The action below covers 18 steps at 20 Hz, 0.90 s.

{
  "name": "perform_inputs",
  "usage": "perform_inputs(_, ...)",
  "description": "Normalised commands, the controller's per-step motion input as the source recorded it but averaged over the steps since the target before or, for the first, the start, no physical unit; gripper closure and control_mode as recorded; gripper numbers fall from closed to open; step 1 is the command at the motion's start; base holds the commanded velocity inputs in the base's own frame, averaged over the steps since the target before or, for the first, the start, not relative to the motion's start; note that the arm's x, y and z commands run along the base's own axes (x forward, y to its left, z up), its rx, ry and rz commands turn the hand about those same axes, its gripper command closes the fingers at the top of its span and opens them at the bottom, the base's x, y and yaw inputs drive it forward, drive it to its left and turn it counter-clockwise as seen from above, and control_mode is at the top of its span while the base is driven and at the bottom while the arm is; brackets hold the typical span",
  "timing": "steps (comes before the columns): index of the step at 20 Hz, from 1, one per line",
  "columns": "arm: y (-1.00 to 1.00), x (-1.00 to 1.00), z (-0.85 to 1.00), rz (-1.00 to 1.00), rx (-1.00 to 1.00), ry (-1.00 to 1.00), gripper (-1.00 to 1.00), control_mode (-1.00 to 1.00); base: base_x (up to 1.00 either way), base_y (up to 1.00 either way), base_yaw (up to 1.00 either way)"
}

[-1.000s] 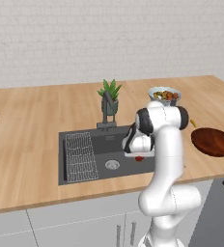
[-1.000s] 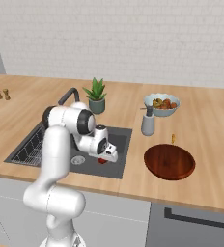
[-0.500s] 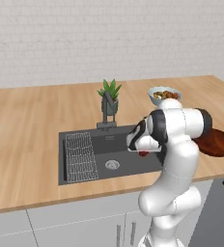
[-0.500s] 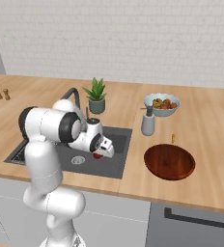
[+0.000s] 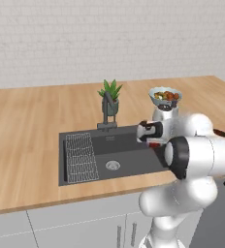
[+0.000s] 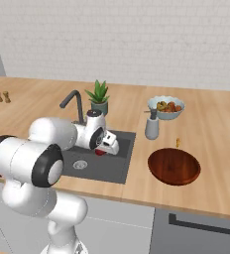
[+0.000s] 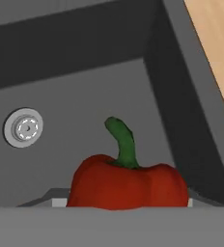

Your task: Pick the bell pepper from the sink and place it in the bowl. Then pick the bowl and place it in the microwave. Then close the microwave door and press the start button.

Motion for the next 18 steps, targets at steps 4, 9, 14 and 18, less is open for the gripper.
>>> perform_inputs(4,-0.98,-0.44,0.90,-0.06,-0.02,0.00,1.00,-1.00,0.00,0.00,0.00)
perform_inputs(9,-0.99,-0.28,0.72,-0.11,0.00,0.01,1.00,-1.00,0.00,0.00,0.00)
perform_inputs(14,-1.00,0.04,0.12,-0.14,0.00,0.09,1.00,-1.00,0.00,0.00,0.00)
perform_inputs(18,-1.00,0.04,0.00,-0.12,0.03,0.15,1.00,-1.00,0.00,0.00,0.00)
